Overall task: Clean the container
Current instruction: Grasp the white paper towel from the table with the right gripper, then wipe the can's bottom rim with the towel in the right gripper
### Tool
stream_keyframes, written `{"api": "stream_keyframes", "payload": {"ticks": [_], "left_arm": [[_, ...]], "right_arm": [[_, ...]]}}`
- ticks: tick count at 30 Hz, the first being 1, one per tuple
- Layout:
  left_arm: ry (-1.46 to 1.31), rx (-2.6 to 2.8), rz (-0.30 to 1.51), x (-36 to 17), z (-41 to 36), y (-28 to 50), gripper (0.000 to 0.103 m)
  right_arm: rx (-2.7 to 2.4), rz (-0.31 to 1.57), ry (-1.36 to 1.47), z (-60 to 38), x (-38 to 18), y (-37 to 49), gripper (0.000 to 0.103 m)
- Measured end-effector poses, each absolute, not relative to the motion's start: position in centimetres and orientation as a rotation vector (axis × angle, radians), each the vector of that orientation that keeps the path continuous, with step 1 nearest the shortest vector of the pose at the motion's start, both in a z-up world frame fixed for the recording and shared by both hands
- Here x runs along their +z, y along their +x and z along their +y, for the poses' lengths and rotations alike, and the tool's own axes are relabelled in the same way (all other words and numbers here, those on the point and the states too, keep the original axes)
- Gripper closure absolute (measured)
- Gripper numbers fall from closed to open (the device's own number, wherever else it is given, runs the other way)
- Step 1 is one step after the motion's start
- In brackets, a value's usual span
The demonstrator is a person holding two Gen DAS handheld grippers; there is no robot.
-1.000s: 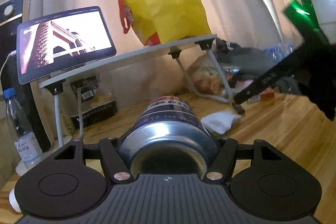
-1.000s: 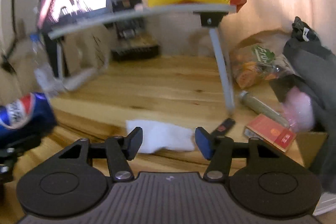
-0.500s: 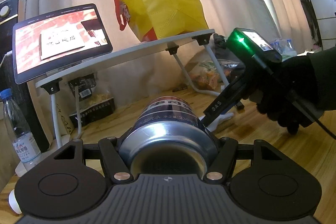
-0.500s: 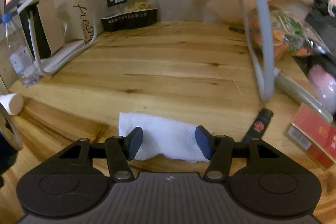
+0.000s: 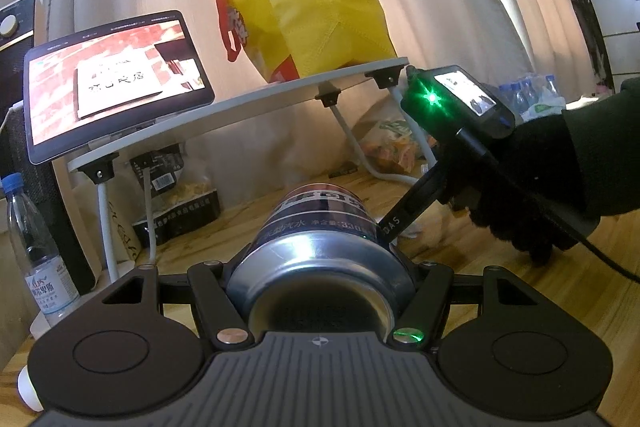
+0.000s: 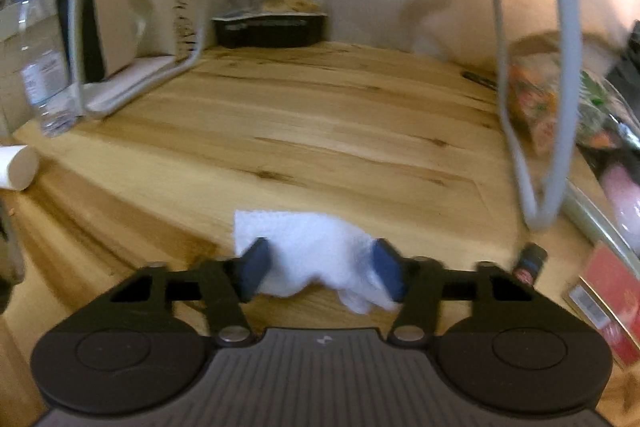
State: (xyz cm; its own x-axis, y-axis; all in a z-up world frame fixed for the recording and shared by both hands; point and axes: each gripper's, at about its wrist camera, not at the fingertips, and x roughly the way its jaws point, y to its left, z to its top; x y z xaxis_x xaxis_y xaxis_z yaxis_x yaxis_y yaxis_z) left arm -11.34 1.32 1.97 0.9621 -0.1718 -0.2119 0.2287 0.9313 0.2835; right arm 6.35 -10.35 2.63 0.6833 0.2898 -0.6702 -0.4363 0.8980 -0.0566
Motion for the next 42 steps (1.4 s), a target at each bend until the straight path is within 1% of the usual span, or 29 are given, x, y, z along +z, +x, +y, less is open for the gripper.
{"api": "stream_keyframes", "payload": {"ticks": [1,3,6,10,13,16,19,24,27,29,35,39,42], "left_arm": [[0.318,-0.208,0.187,1.9,1.2,-11.3,0.036],[0.335,-0.215,0.190,1.9,0.9,-11.3,0.036],[0.364,-0.226,0.196,1.7,0.5,-11.2,0.036],[0.408,-0.242,0.208,1.5,-0.2,-11.1,0.036],[0.459,-0.249,0.206,1.2,-1.0,-11.3,0.036],[0.533,-0.253,0.193,0.7,-2.1,-11.6,0.036],[0.603,-0.260,0.173,0.2,-3.1,-12.0,0.036],[0.635,-0.245,0.163,0.0,-3.7,-12.1,0.036],[0.630,-0.244,0.166,0.0,-3.7,-12.0,0.036],[0.636,-0.245,0.165,0.0,-3.7,-12.1,0.036],[0.664,-0.265,0.151,-0.3,-4.1,-12.4,0.036],[0.675,-0.253,0.132,-0.4,-4.3,-12.6,0.036],[0.671,-0.251,0.133,-0.4,-4.3,-12.6,0.036]], "right_arm": [[0.419,0.705,-0.229,-10.3,2.7,6.3,0.088],[0.436,0.692,-0.239,-10.4,2.9,6.1,0.089],[0.471,0.646,-0.238,-11.3,4.0,4.9,0.089],[0.597,0.537,-0.275,-11.9,8.1,0.9,0.089],[0.690,0.445,-0.414,-11.0,11.1,-3.4,0.089],[0.734,0.399,-0.560,-9.6,12.0,-6.5,0.089],[0.787,0.424,-0.598,-8.9,11.8,-7.9,0.089],[0.944,0.508,-0.461,-8.9,13.0,-9.1,0.089],[1.022,0.535,-0.414,-8.3,13.4,-10.2,0.089],[1.019,0.524,-0.431,-8.0,13.4,-10.6,0.088],[0.777,0.507,-0.500,-8.1,12.4,-6.9,0.088],[0.772,0.542,-0.475,-8.4,12.2,-5.2,0.088],[0.810,0.531,-0.475,-8.1,12.6,-6.0,0.088]]}}
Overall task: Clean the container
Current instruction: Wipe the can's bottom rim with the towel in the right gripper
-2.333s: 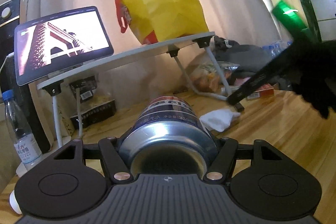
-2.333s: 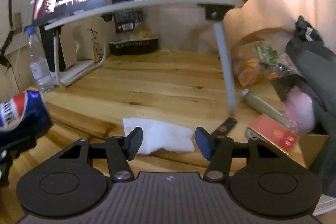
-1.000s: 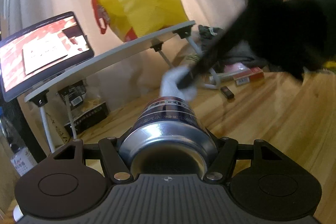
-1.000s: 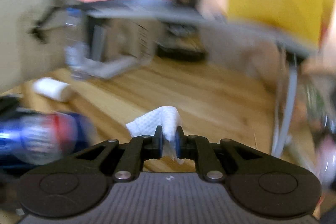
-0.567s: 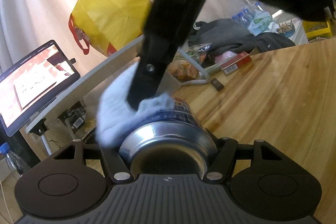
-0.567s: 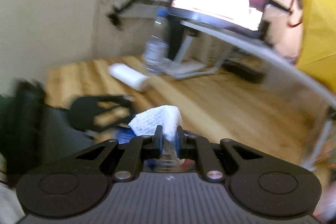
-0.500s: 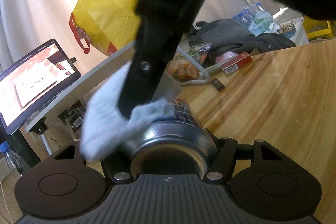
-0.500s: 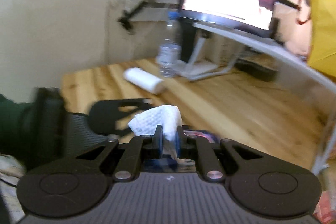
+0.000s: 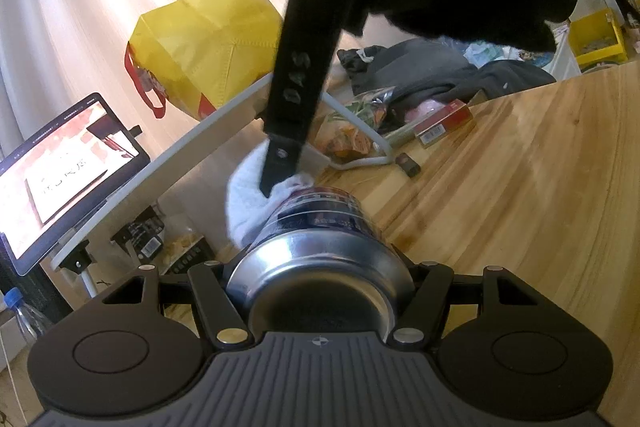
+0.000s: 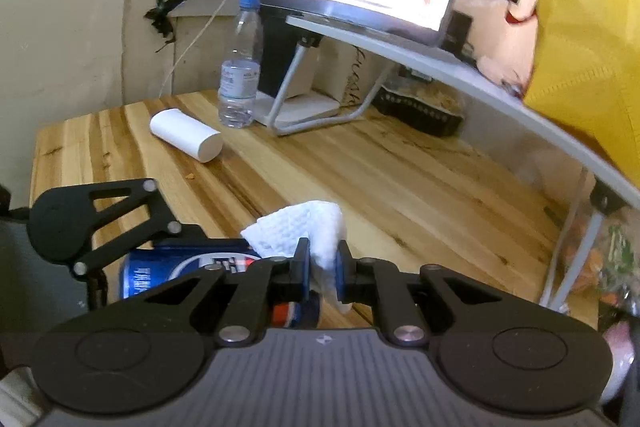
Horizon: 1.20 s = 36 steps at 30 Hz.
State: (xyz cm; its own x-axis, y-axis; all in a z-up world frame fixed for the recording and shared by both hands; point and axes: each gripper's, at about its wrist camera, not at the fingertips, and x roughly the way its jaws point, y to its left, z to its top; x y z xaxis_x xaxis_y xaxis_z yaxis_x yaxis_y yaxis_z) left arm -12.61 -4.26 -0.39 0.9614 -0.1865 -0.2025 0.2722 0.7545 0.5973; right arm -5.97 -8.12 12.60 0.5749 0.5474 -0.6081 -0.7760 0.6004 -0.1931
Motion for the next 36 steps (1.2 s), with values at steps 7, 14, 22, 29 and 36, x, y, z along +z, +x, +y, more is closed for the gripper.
{"api": "stream_keyframes", "payload": {"ticks": [7,14,22,29,36], "left_arm": [[0.646,-0.241,0.141,-0.2,-4.0,-12.4,0.036],[0.672,-0.242,0.127,-0.4,-4.4,-12.6,0.036],[0.664,-0.245,0.106,-0.4,-4.3,-13.0,0.036],[0.601,-0.224,0.122,0.1,-3.5,-12.7,0.036],[0.562,-0.213,0.128,0.4,-2.8,-12.5,0.036]], "right_arm": [[0.974,0.554,-0.398,-7.2,13.4,-9.5,0.088],[0.950,0.560,-0.350,-8.5,13.6,-9.3,0.088],[0.779,0.509,-0.331,-10.4,12.7,-6.6,0.088],[0.967,0.569,-0.177,-11.0,13.0,-9.0,0.088],[0.985,0.567,-0.195,-11.3,12.9,-10.5,0.087]]}}
